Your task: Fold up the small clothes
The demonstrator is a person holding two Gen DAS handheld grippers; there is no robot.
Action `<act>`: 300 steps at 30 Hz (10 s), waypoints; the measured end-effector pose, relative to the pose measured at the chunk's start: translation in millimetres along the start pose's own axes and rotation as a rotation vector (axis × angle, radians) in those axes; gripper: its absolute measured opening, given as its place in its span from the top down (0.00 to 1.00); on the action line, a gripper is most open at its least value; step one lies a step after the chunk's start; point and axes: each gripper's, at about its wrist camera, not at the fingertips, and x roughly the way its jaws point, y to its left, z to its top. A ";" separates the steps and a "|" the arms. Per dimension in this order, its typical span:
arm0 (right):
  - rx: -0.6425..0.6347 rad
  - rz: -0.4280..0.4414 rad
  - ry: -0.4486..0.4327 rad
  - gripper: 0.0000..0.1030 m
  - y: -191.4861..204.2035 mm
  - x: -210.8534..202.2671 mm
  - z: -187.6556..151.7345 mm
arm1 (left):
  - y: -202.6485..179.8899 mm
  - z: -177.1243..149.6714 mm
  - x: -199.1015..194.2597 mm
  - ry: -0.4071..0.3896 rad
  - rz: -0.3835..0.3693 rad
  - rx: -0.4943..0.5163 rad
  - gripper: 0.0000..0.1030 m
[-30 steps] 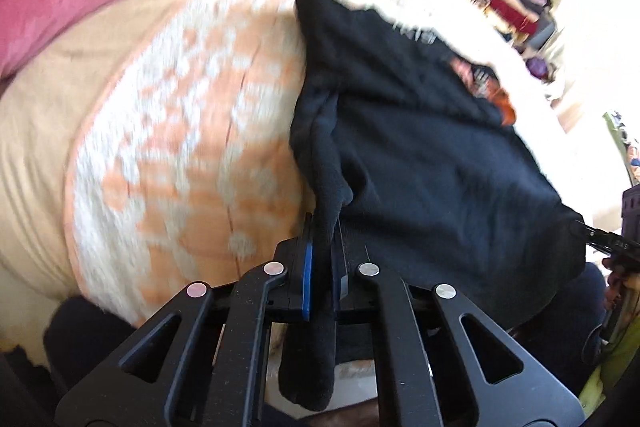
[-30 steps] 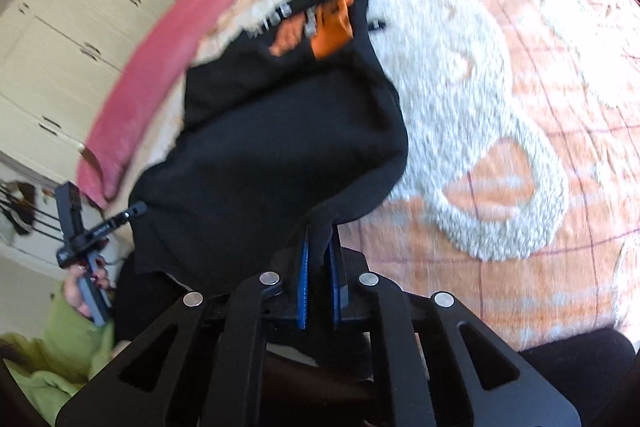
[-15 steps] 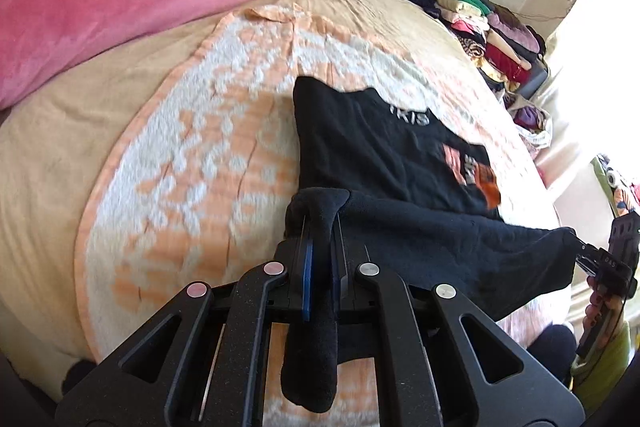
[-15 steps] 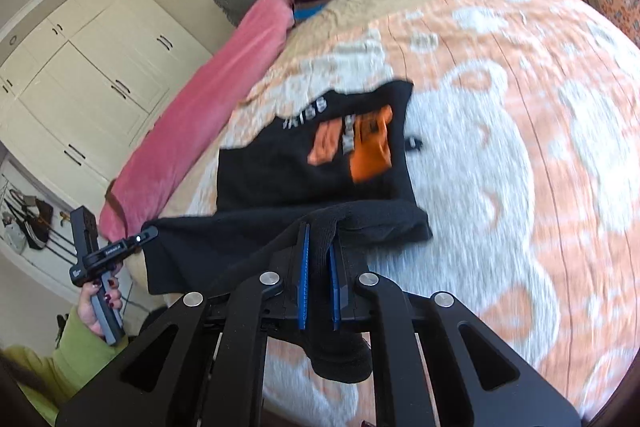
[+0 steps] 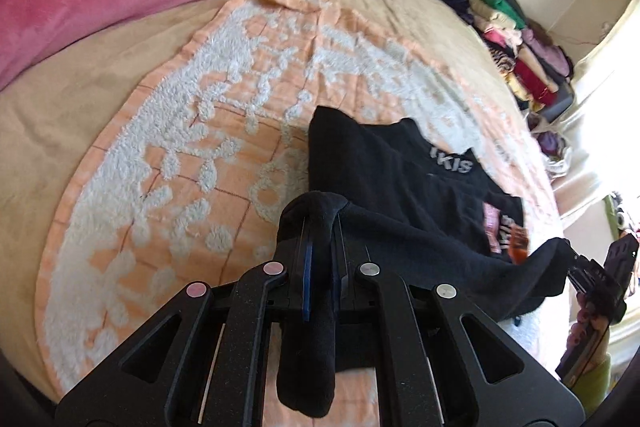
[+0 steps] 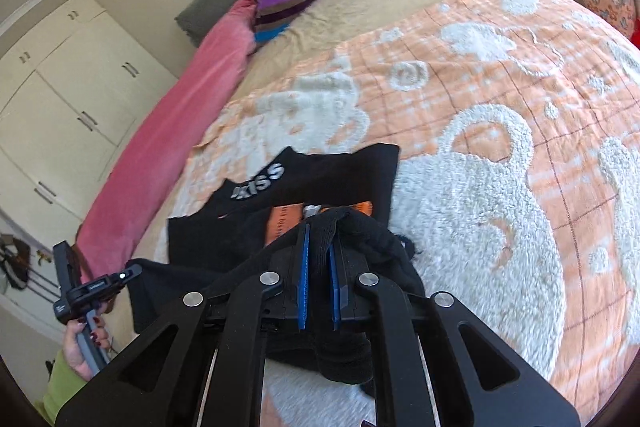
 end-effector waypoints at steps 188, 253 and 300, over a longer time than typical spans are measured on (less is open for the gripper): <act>-0.168 -0.116 0.086 0.67 -12.0 17.3 -35.1 | -12.2 -44.8 2.2 0.002 -0.032 0.074 0.89; -0.275 -0.062 -0.103 0.32 31.2 -50.1 -17.6 | -53.1 -42.0 -79.0 -0.148 0.091 0.178 0.78; -0.447 -0.110 -0.010 0.07 73.9 13.9 -58.1 | -98.2 -62.8 28.5 -0.010 0.240 0.353 0.24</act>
